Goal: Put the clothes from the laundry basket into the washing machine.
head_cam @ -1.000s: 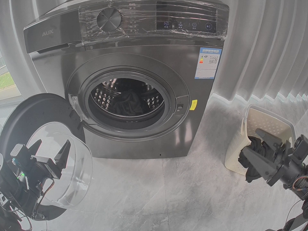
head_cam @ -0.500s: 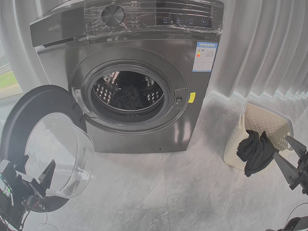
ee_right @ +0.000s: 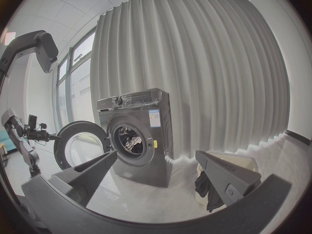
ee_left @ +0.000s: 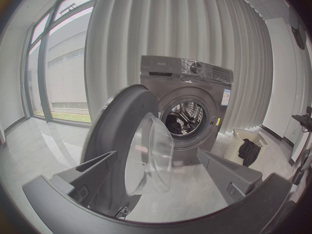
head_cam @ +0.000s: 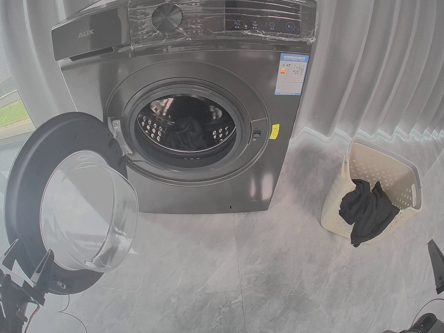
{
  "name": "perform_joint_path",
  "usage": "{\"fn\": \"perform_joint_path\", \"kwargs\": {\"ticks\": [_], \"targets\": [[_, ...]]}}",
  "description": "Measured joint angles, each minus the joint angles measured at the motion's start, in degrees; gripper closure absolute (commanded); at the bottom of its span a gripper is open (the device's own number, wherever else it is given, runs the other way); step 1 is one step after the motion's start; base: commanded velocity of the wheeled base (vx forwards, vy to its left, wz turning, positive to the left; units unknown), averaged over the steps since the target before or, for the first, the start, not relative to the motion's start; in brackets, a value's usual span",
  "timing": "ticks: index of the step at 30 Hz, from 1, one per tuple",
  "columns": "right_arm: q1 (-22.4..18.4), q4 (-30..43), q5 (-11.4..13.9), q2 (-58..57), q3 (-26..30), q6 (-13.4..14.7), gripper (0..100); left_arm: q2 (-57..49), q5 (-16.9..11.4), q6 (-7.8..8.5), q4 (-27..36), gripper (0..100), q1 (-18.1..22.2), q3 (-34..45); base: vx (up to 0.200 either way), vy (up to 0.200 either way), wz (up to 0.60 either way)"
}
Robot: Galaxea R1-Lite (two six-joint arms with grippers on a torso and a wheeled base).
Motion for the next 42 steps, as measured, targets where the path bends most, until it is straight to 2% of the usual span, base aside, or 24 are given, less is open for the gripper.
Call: {"fn": "perform_joint_path", "kwargs": {"ticks": [4, 8, 16, 19, 24, 27, 33, 42], "targets": [[-2.78, 1.78, 0.11, -4.39, -0.3, -0.24, 0, -3.55, -0.15, 0.26, 2.11, 0, 2.73, -0.02, 0.0, 0.0, 0.0], [-4.84, 4.32, 0.18, -7.89, -0.27, -0.38, 0, -7.46, -1.07, 1.29, 6.51, 0, 4.82, -0.02, 0.0, 0.0, 0.0], [-8.4, 16.31, 0.65, -16.26, 0.15, -0.73, 0, -17.94, -9.42, 2.06, 16.93, 0, 10.3, -0.02, 0.0, 0.0, 0.0], [-9.25, 20.0, 0.43, -19.15, 0.41, -1.5, 0, -20.75, -10.59, 1.8, 19.15, 0, 12.04, 0.0, 0.0, 0.0, 0.0], [-9.81, 27.2, -1.15, -21.44, 0.56, -1.8, 0, -23.45, -10.79, 0.96, 20.66, 0, 13.25, 0.0, 0.0, 0.0, 0.0], [-9.89, 31.5, -2.26, -22.03, 0.59, -1.76, 0, -24.14, -10.05, 0.0, 22.36, 0, 13.47, 0.0, -0.2, -0.2, 0.0], [-9.97, 31.67, -3.04, -22.6, 0.59, -2.0, 0, -24.77, -7.83, -0.99, 24.22, 0, 14.06, -0.02, -0.1, -0.1, 0.0], [-9.92, 31.61, 1.21, -22.77, 0.59, -2.45, 0, -24.92, -7.2, -0.51, 24.25, 0, 17.99, -0.02, 0.0, 0.0, 0.0]]}}
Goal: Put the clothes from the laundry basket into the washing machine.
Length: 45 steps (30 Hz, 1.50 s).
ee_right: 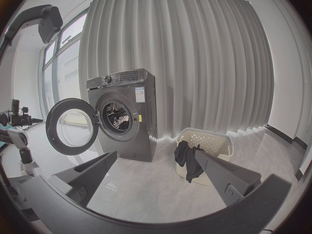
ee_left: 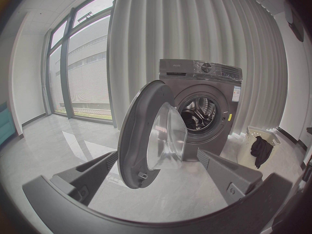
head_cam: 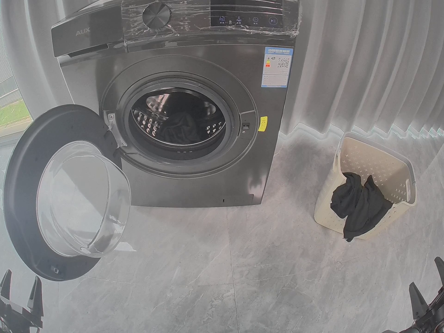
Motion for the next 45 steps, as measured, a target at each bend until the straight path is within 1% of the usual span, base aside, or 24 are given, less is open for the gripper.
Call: {"fn": "perform_joint_path", "kwargs": {"ticks": [2, 4, 5, 7, 9, 12, 13, 15, 16, 17, 23, 27, 31, 33, 38, 45], "targets": [[-0.05, -0.02, 0.07, 0.0, 0.0, 0.02, 0, 0.0, -0.06, 0.11, 0.0, 0, 0.54, 0.0, 0.0, 0.0, 0.0], [-0.05, 0.0, 0.07, -0.02, 0.0, 0.05, 0, -0.1, -0.41, 0.33, 0.0, 0, 1.91, 0.0, 0.0, 0.0, 0.0], [-0.05, 0.0, 0.07, -0.02, 0.02, 0.09, 0, -0.21, -0.93, 0.51, 0.02, 0, 2.79, 0.0, 0.0, 0.0, 0.0], [-0.02, 0.0, 0.05, -0.02, 0.02, 0.28, 0, -0.68, -3.15, 0.88, 0.16, 0, 4.8, 0.0, 0.0, 0.0, 0.0], [0.0, 0.0, 0.05, 0.0, 0.02, 0.71, 0, -1.37, -7.74, 0.9, 0.2, 0, 6.24, 0.0, 0.0, 0.0, 0.0], [0.0, 0.0, 0.07, 0.0, 0.02, 1.77, 0, -2.36, -16.31, 0.87, 0.4, 0, 7.2, 0.0, 0.0, 0.0, 0.0], [0.0, 0.0, 0.07, 0.0, 0.02, 2.29, 0, -2.69, -18.69, 0.88, 0.44, 0, 7.42, 0.0, 0.0, 0.0, 0.0], [0.0, 0.0, 0.07, 0.0, 0.02, 3.28, 0, -3.16, -21.66, 0.95, 0.57, 0, 7.73, 0.0, 0.0, 0.0, 0.0], [0.0, 0.0, 0.07, 0.0, 0.02, 3.6, 0, -3.33, -22.43, 0.9, 0.6, 0, 7.83, 0.0, 0.0, 0.0, 0.0], [0.0, 0.0, 0.05, 0.0, 0.02, 3.85, 0, -3.5, -22.81, 0.77, 0.63, 0, 7.89, 0.0, 0.0, 0.0, 0.0], [0.01, -0.02, 0.0, 0.0, 0.02, 5.41, 0, -3.99, -22.03, 0.54, 0.73, 0, 8.13, 0.0, 0.0, 0.0, 0.0], [0.04, -0.02, -0.01, 0.02, 0.02, 6.4, 0, -4.1, -21.66, 0.68, 0.77, 0, 8.14, 0.0, 0.0, 0.0, 0.0], [0.01, -0.02, -0.01, 0.04, 0.02, 7.46, 0, -4.13, -19.02, 0.87, 0.93, 0, 8.14, 0.0, 0.0, -0.2, 0.0], [0.01, 0.0, -0.04, 0.04, 0.02, 7.63, 0, -4.16, -18.81, 0.95, 0.95, 0, 8.17, 0.0, 0.0, -0.2, 0.0], [0.01, -0.02, -0.01, 0.06, 0.0, 7.84, 0, -4.16, -18.77, 1.28, 0.95, 0, 8.14, 0.0, 0.0, 0.0, 0.0], [0.0, -0.02, -0.04, 0.06, 0.0, 7.81, 0, -4.16, -18.75, 1.28, 0.95, 0, 8.14, 0.0, 0.0, 0.0, 0.0]]}}
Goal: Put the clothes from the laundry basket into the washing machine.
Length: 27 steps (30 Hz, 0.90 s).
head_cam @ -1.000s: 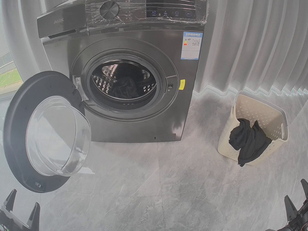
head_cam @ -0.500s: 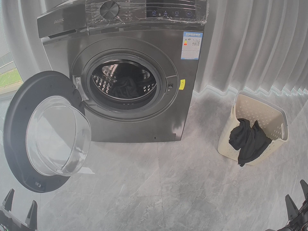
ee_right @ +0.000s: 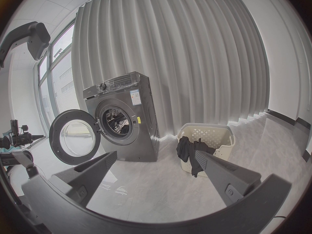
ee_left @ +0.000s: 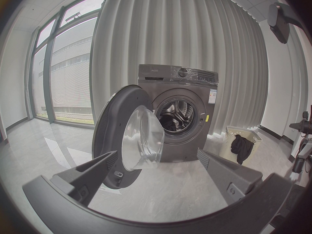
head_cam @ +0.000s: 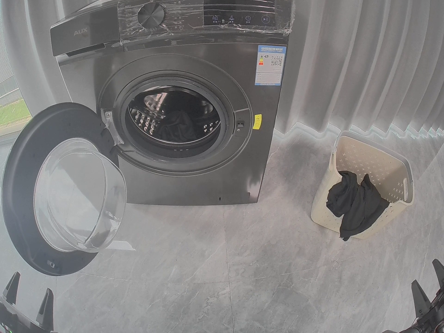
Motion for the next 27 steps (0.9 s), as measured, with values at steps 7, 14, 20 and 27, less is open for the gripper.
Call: {"fn": "perform_joint_path", "kwargs": {"ticks": [7, 14, 20, 27], "targets": [[-0.02, 0.0, 0.0, 0.02, 0.0, -0.02, 0, 0.02, -0.02, -0.41, 0.0, 0, 0.0, 0.0, 0.0, 0.0, 0.0], [-0.05, 0.0, 0.0, 0.05, 0.0, -0.05, 0, 0.02, -0.02, -0.24, -0.02, 0, 0.0, 0.0, 0.0, 0.0, -0.51], [0.0, 0.0, 0.0, 0.07, 0.0, 0.0, 0, 0.02, -0.02, -0.52, 0.0, 0, 0.0, 0.0, 0.0, 0.0, 0.0], [0.0, 0.0, 0.02, 0.07, 0.0, 0.02, 0, 0.05, 0.02, -0.52, -0.02, 0, 0.0, 0.0, 0.0, 0.0, 0.0]]}}
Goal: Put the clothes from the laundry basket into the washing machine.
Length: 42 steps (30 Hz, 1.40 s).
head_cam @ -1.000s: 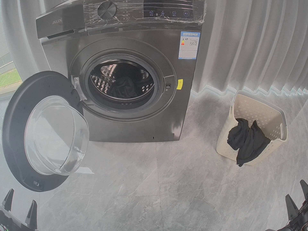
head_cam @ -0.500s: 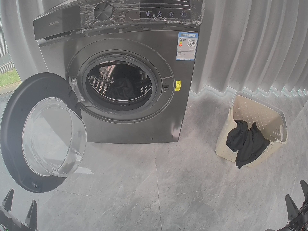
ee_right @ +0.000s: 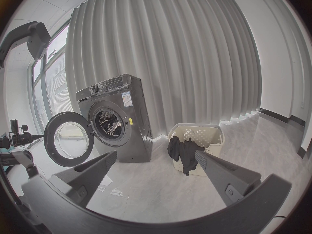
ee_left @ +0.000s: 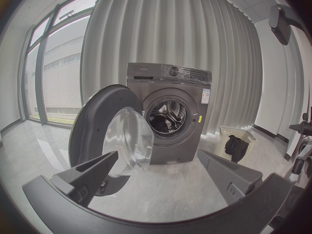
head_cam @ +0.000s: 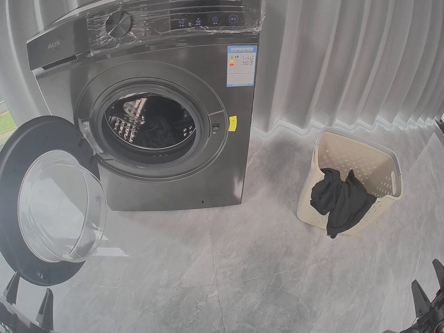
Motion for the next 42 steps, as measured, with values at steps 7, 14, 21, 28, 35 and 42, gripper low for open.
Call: {"fn": "perform_joint_path", "kwargs": {"ticks": [7, 14, 21, 28, 35, 42], "targets": [[-0.07, 0.02, 0.0, 0.01, 0.0, 0.0, 0, 0.01, 0.61, 1.02, 2.57, 0, 0.05, 0.0, 0.0, -0.2, 0.0], [-0.05, 0.0, -0.02, 0.01, 0.0, 0.0, 0, 0.01, 0.57, 1.07, 2.41, 0, 0.0, 0.0, 0.0, -0.057, 0.0], [-0.05, 0.0, -0.02, 0.04, 0.0, 0.0, 0, 0.04, 0.57, 1.07, 2.36, 0, 0.02, 0.0, 0.0, 0.0, 0.0], [-0.05, 0.0, -0.11, 0.04, 0.0, 0.01, 0, 0.04, 0.57, 1.07, 2.39, 0, 0.0, 0.0, 0.0, -0.171, 0.0], [-0.05, 0.0, -0.1, 0.04, 0.0, 0.01, 0, 0.06, 0.5, 1.07, 2.44, 0, 0.0, 0.0, 0.0, 0.0, 0.0], [-0.05, 0.0, -0.02, 0.06, 0.0, 0.0, 0, 0.06, 0.55, 1.11, 2.46, 0, 0.05, 0.0, 0.086, 0.0, 0.0]]}}
